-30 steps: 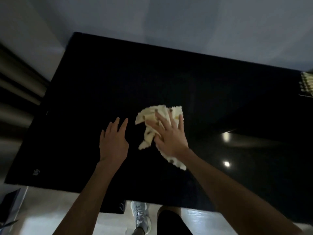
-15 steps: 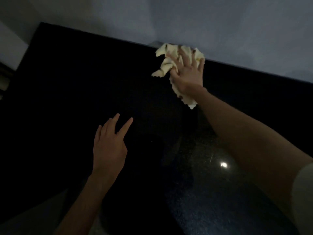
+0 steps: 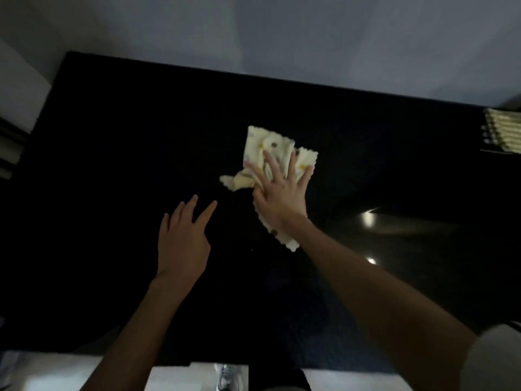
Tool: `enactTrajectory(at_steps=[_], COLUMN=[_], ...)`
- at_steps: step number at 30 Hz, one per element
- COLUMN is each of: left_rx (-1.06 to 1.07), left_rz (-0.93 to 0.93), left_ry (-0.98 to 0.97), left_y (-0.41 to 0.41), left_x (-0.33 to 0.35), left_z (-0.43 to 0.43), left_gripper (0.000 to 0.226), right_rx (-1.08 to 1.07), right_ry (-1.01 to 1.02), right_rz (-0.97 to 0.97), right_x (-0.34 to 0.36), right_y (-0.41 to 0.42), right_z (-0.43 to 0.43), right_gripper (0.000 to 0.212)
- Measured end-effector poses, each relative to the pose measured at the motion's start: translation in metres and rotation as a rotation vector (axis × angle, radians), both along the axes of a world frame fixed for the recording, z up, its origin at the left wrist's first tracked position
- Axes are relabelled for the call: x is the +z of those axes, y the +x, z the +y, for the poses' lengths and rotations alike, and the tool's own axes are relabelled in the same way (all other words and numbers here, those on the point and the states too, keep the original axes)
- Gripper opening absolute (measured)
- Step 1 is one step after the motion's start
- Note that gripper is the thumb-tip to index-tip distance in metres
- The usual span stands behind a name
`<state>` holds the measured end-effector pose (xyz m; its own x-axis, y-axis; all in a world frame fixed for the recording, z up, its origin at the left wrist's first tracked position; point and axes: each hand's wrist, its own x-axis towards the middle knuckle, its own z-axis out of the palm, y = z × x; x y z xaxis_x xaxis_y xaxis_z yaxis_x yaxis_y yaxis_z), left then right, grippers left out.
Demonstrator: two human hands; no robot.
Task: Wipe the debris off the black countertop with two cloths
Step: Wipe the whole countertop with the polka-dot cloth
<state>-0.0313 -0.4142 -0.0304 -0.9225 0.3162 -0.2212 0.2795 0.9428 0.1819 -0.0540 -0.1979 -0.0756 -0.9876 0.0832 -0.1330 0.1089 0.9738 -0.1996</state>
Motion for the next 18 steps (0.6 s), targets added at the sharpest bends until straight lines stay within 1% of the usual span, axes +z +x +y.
enactTrajectory(at_steps=[6,9,14,18], left_rx=[-0.054,-0.082,-0.163,-0.183], left_rz=[-0.032,-0.089,-0.132,-0.121], left_ry=[-0.020,0.005,-0.009,0.001], left_y=[0.066,0.098,0.139,0.161], left_x=[0.006,0.009,0.012,0.012], left_z=[-0.025,-0.034,-0.032,-0.016], left_gripper=[0.066,0.067,0.072,0.067], right_rx=[-0.012,-0.033,-0.021,0.021], right_ry=[-0.010,-0.042,-0.039,-0.057], right_rz=[-0.019,-0.010,-0.001,0.009], right_x=[0.008,0.014,0.006,0.006], right_y=[0.142,0.200,0.247,0.263], right_z=[-0.064,-0.087,-0.093,-0.081], right_gripper=[0.055,0.055,0.056,0.053])
